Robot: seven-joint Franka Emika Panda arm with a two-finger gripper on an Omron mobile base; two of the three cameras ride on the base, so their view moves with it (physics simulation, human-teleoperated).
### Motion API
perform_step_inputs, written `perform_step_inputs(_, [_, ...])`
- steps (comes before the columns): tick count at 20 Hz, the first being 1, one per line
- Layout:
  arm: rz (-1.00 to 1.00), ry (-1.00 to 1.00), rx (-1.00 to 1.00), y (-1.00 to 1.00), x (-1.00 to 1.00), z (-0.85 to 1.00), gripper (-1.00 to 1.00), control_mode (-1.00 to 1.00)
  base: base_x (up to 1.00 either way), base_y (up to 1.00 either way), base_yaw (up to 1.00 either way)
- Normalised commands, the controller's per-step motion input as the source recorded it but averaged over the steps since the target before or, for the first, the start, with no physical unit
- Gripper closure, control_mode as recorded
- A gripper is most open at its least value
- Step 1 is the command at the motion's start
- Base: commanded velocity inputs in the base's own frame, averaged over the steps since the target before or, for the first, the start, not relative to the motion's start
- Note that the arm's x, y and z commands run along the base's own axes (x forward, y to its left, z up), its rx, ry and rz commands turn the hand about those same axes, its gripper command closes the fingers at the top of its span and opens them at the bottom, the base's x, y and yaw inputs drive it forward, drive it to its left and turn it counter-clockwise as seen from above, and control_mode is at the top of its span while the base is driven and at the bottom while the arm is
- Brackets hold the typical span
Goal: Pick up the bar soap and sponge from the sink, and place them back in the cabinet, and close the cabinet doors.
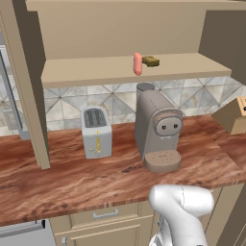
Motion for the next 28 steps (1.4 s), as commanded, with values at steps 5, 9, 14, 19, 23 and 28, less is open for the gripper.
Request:
perform_step_inputs(5, [0.0,0.0,0.0,0.0,0.12,-0.11,-1.0,-1.0,0.0,0.0,0.0])
perform_step_inputs(9, [0.0,0.0,0.0,0.0,0.18,-0.08,-1.0,-1.0,0.0,0.0,0.0])
perform_step_inputs(14, [0.0,0.0,0.0,0.0,0.18,-0.06,-1.0,-1.0,0.0,0.0,0.0])
perform_step_inputs(19, [0.0,0.0,0.0,0.0,0.14,-0.09,-1.0,-1.0,0.0,0.0,0.0])
perform_step_inputs(23, [0.0,0.0,0.0,0.0,0.01,-0.01,-1.0,-1.0,0.0,0.0,0.0])
perform_step_inputs(28, [0.0,0.0,0.0,0.0,-0.09,0.0,-1.0,-1.0,0.0,0.0,0.0])
